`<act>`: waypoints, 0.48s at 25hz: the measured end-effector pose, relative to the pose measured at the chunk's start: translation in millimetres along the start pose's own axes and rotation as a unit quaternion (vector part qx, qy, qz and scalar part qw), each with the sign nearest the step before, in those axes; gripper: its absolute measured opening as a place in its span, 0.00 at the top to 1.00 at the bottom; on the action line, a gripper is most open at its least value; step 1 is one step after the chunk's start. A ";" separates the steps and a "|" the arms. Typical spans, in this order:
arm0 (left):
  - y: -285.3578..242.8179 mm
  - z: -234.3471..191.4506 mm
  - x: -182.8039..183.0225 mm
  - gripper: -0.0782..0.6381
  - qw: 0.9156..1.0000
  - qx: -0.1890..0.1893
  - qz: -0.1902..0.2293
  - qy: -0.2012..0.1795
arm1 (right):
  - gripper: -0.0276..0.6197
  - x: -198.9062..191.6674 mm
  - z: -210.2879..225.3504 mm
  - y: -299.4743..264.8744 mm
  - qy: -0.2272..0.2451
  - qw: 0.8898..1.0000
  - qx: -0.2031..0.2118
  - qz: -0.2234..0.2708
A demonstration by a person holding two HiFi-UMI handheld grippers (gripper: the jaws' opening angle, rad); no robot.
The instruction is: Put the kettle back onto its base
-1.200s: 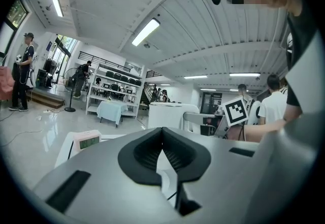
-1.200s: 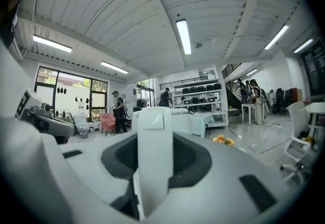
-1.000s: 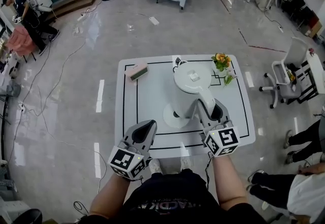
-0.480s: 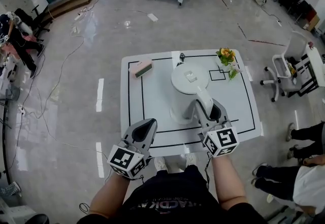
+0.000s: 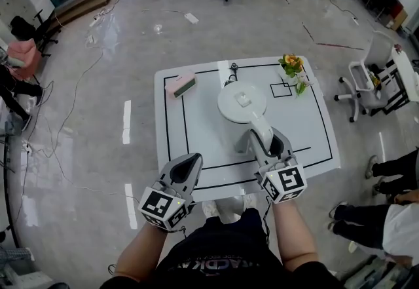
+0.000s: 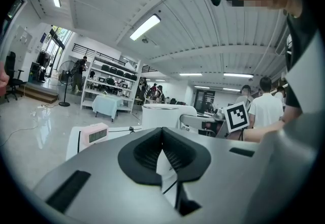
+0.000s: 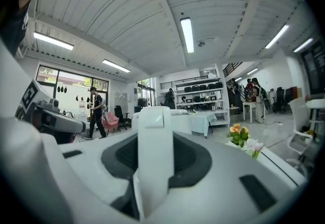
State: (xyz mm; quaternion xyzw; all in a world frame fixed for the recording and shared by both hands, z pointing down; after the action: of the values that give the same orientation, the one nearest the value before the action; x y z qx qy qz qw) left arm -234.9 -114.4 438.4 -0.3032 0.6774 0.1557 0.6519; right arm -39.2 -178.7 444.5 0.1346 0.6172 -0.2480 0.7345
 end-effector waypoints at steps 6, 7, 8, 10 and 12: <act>2.5 2.4 -7.9 0.88 1.000 -0.009 -0.005 0.001 | 0.77 -4.3 4.5 10.2 -0.007 1.000 -0.012 0.017; 3.0 2.5 -9.1 0.88 1.000 -0.010 -0.006 0.001 | 0.77 -4.8 5.5 11.6 -0.010 1.000 -0.014 0.020; 3.6 2.7 -10.0 0.88 1.000 -0.011 -0.007 0.001 | 0.77 -4.8 6.1 12.8 -0.012 1.000 -0.016 0.023; 4.8 2.9 -10.5 0.88 1.000 -0.012 -0.008 0.002 | 0.77 -3.5 4.4 13.4 -0.011 0.999 -0.016 0.027; 6.0 2.4 -10.5 0.88 1.000 -0.013 -0.010 0.002 | 0.77 -2.6 -0.5 10.8 -0.004 1.000 -0.012 0.028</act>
State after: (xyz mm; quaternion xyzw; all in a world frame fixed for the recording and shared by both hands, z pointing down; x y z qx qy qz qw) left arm -237.0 -106.1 447.4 -0.3186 0.6733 0.1579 0.6482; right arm -34.2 -168.8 445.8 0.1418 0.6132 -0.2202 0.7452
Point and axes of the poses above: the fingertips, and each gripper's own axes: y backward along the fingers, z to its right, x out of its top, the point moved 4 cm from there along y, backward along the fingers, and after that the axes turned 8 degrees about -y, right-handed, at the moved point
